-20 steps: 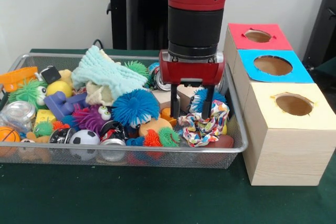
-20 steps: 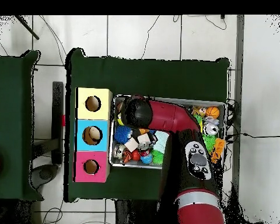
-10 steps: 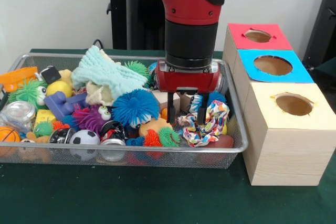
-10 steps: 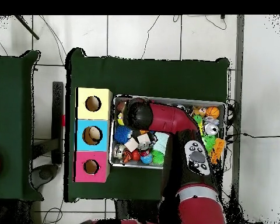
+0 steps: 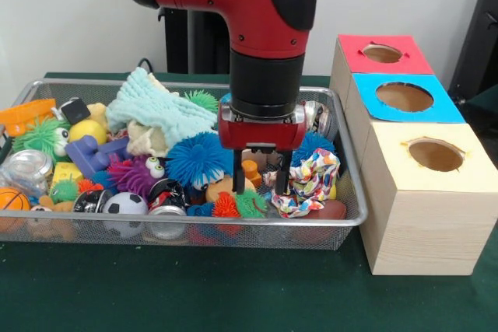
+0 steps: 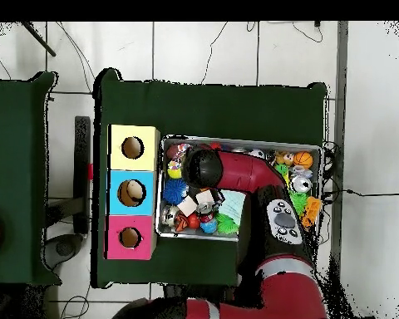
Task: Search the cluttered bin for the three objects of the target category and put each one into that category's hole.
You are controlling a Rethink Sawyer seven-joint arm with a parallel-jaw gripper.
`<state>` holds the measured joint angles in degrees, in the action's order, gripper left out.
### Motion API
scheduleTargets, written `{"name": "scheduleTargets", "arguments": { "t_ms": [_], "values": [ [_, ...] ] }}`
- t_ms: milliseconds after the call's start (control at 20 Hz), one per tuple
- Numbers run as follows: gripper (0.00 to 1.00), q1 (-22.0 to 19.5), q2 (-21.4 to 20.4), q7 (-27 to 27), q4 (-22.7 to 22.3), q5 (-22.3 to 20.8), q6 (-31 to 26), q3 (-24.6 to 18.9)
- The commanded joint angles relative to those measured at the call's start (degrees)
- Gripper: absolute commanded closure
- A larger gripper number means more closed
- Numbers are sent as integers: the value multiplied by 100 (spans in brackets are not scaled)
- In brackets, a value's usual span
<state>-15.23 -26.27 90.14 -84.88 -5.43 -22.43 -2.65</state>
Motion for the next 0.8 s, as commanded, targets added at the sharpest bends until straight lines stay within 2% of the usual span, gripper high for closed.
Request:
{"name": "scheduleTargets", "arguments": {
  "t_ms": [50, 300, 800],
  "values": [
    [0, -93, 402, 195, 365, -239, 171, -523],
    [0, 13, 406, 400, 331, -207, 270, -497],
    [0, 0, 531, 395, 424, -216, 332, -558]
  ]
}}
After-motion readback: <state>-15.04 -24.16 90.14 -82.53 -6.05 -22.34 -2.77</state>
